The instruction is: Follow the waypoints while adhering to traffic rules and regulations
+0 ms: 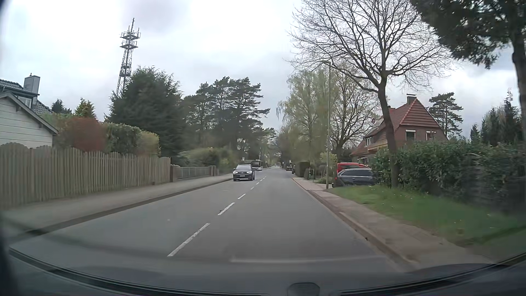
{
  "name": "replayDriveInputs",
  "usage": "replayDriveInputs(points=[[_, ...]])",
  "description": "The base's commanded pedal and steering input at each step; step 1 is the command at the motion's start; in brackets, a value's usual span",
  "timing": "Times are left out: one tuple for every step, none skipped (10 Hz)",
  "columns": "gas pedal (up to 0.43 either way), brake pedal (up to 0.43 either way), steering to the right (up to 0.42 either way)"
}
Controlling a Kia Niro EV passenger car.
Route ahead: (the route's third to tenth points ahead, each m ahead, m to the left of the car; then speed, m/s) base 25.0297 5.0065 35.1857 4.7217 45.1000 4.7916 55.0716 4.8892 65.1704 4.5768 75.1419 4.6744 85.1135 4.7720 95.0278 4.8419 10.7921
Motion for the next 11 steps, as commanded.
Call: replayDriveInputs(points=[[0.138, 0.000, 0.002], [0.138, 0.000, 0.002], [0.150, 0.006, 0.002], [0.150, 0.000, 0.001], [0.150, 0.000, 0.000], [0.150, 0.000, -0.001], [0.169, 0.000, 0.000], [0.177, 0.000, 0.000], [0.177, 0.000, -0.001], [0.177, 0.000, -0.001], [0.177, 0.000, -0.001]])
